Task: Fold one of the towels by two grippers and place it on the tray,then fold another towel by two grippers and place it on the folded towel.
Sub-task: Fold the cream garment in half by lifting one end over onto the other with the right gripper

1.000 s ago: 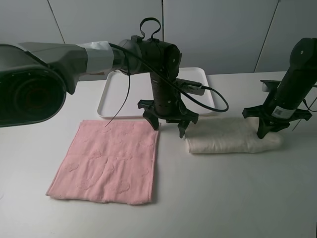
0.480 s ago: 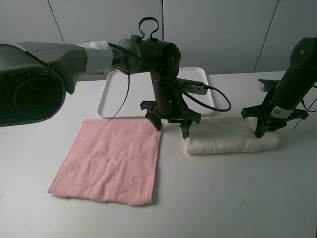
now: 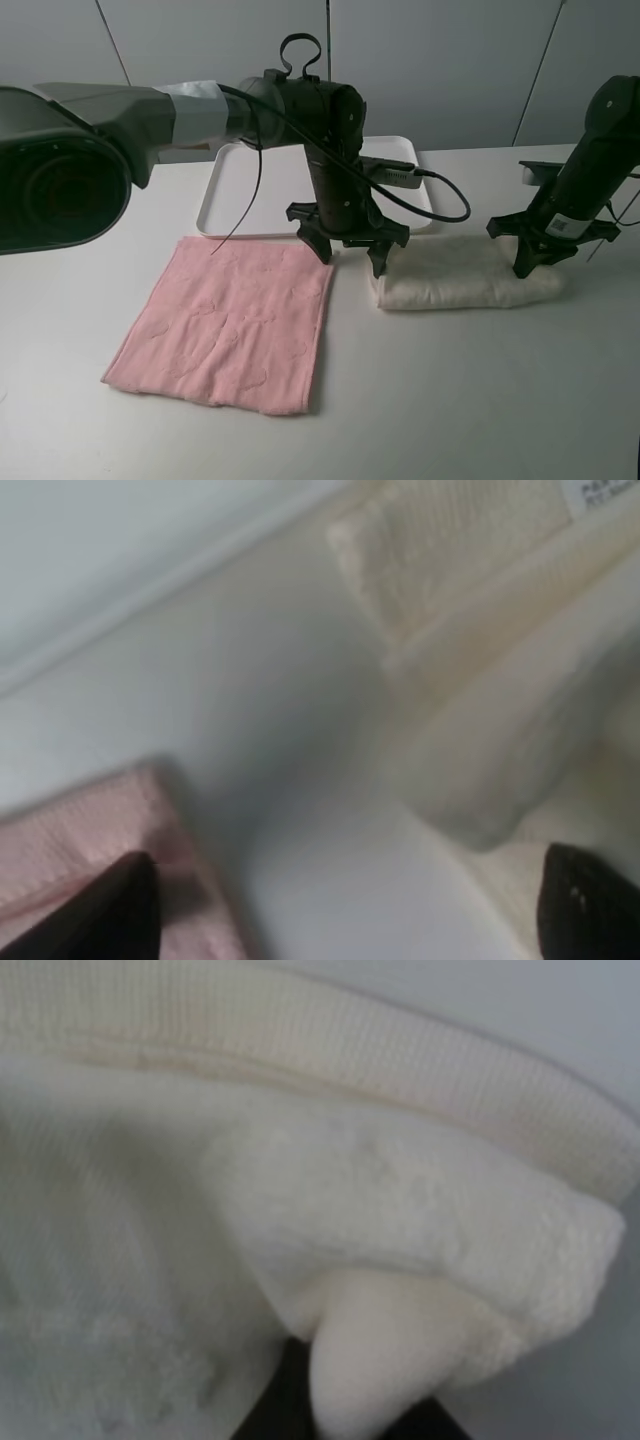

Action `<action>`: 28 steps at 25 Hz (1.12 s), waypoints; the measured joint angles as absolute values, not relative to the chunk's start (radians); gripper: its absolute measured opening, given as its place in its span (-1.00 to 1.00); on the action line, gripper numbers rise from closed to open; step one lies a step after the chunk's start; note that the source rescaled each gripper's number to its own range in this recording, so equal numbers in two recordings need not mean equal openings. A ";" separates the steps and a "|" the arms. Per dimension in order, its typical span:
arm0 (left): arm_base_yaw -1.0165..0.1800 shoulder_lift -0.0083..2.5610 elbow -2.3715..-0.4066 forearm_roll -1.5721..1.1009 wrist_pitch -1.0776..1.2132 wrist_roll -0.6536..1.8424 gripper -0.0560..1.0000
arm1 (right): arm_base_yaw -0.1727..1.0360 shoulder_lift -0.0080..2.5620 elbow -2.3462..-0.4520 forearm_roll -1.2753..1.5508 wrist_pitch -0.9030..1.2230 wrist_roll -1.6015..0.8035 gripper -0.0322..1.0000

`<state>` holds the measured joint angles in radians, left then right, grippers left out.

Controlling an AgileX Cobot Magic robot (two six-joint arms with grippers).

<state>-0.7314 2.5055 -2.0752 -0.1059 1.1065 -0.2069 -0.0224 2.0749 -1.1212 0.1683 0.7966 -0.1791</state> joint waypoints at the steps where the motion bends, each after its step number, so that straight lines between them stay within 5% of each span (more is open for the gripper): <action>1: -0.731 2.498 -2.075 -0.090 1.104 -0.207 0.97 | -0.022 2.077 -1.125 0.168 0.800 -0.179 -0.82; 28: -0.775 2.503 -2.075 0.016 1.078 -0.225 0.97 | -0.026 2.085 -1.125 0.255 0.835 -0.219 -0.82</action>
